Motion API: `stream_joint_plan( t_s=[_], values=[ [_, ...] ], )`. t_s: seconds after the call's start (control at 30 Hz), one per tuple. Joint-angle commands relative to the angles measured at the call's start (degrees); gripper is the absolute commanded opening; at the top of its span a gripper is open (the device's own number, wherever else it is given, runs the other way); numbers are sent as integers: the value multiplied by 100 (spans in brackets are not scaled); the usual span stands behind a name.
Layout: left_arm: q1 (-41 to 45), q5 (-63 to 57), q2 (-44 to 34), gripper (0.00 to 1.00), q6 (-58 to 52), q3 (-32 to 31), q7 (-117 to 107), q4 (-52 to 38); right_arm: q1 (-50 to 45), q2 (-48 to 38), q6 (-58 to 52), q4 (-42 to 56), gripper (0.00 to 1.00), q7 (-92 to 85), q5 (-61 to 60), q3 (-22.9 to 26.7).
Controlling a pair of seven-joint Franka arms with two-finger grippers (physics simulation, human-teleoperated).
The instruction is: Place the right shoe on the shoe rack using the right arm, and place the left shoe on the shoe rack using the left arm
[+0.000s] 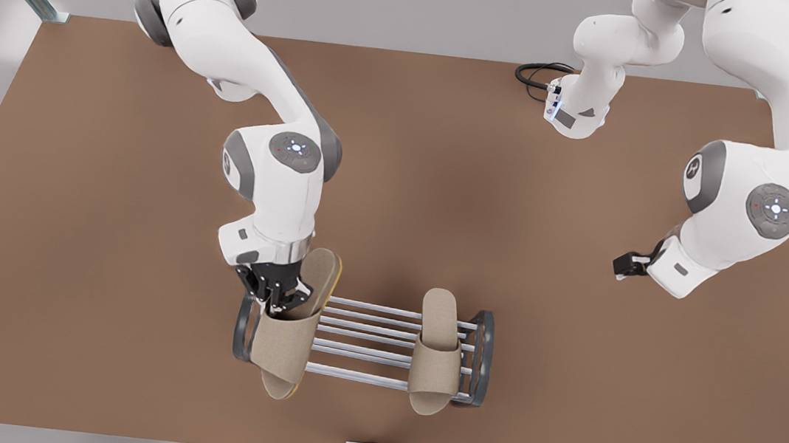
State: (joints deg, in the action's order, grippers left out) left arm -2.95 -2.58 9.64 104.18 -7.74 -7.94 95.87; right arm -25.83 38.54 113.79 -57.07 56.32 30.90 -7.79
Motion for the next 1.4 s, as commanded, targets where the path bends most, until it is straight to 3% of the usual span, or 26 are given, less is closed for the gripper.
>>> stream_joint_plan(
  t_s=[0.0, 0.23, 0.43, 0.63, 0.67, 0.97, 1.07, 1.13, 1.2, 1.27, 1.37],
  values=[
    [-3, -32, 20, 100, 23, 1, 997, 2, -106, 65, 715, 3, 21, 2814, 30, -12],
    [-47, -32, 90, 100, 23, 10, 997, 11, -177, 435, 1093, -94, 21, 2753, 65, 49],
    [-47, -32, 117, 100, 41, 10, 988, 20, -176, 66, 1233, -1324, 21, 2665, 39, 5],
    [-82, -32, 169, 100, 41, 10, 988, 11, -177, 66, 1523, -1614, 21, 2691, 74, 32],
    [-82, -32, 169, 100, 41, 19, 988, 11, -159, 66, 1603, -1632, 100, 2700, 74, 32],
    [-170, -40, 143, 100, -3, 19, 997, 2, -203, 30, 1611, -1711, 100, 2709, 74, 32],
    [-179, -40, 125, 100, -56, 19, 997, 2, -220, -417, 1523, -2010, 100, 2841, 30, -30],
    [-188, -49, 125, 100, -56, 19, 997, 2, -221, -778, 1462, -2326, 100, 3166, 30, -434],
    [-188, -49, 125, 100, -56, 19, 997, 2, -212, -1244, 549, -2238, 100, 3236, -5, -970],
    [-188, -49, 125, 100, -56, 19, 997, 2, -141, -1376, -620, -1457, 100, 2886, -154, -1357],
    [-188, -49, 143, 100, -47, 19, 997, 2, 789, -1499, -1974, -155, 100, -427, -1147, -1366]
  ],
)
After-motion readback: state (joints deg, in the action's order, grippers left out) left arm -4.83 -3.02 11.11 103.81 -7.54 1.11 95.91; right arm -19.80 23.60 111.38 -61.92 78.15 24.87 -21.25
